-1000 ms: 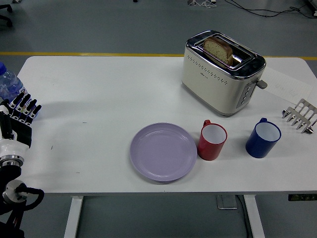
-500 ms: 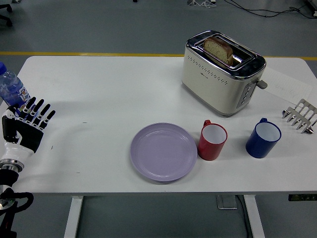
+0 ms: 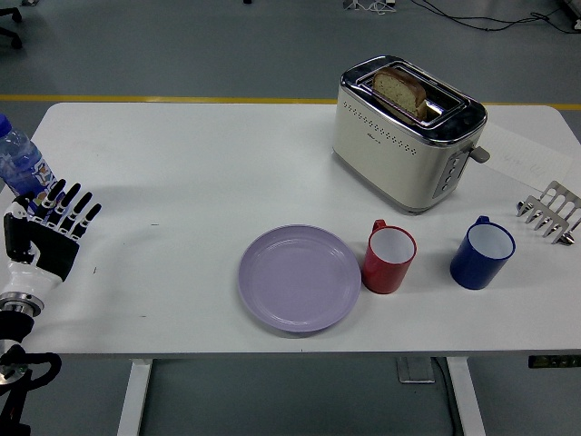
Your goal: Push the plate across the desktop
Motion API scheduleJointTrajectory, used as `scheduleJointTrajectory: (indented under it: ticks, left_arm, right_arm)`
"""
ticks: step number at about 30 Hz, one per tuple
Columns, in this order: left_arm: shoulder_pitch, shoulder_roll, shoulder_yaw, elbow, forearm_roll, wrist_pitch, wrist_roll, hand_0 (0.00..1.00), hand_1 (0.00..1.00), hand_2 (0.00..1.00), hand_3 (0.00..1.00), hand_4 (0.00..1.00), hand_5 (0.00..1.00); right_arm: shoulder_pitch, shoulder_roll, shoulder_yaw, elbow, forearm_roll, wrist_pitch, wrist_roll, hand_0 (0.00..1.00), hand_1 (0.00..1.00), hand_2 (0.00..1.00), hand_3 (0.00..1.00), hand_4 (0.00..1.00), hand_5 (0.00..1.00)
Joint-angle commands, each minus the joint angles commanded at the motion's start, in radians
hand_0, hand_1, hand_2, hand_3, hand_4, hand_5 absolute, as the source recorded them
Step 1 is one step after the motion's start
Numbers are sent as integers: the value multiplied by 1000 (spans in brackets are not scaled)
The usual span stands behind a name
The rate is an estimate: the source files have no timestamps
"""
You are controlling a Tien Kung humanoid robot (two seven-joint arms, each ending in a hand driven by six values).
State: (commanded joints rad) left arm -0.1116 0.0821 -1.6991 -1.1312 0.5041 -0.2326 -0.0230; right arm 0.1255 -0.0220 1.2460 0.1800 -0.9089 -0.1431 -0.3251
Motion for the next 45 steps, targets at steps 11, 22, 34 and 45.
scheduleJointTrajectory:
  ticks: [11,22,34,45]
  left_arm:
    - [-1,0,-3,6,-3,7,4,580,678,691,673,523,998]
    - [-2,0,-8,9,-7,9,5,581,676,689,674,523,998]
    - [3,0,-2,13,-9,7,5,583,676,688,677,523,998]
    - [11,2,6,13,-18,3,10,587,677,684,681,523,998]
  right_arm:
    - [5,1,0,0,-2,-1,-1,516,478,580,544,179,327]
    - [8,1,-2,0,-2,-2,-2,516,478,580,544,179,327]
    - [4,2,-5,0,3,-3,-3,516,478,580,545,180,327]
    - [-2,1,-1,0,-8,-3,-5,515,478,580,545,180,327]
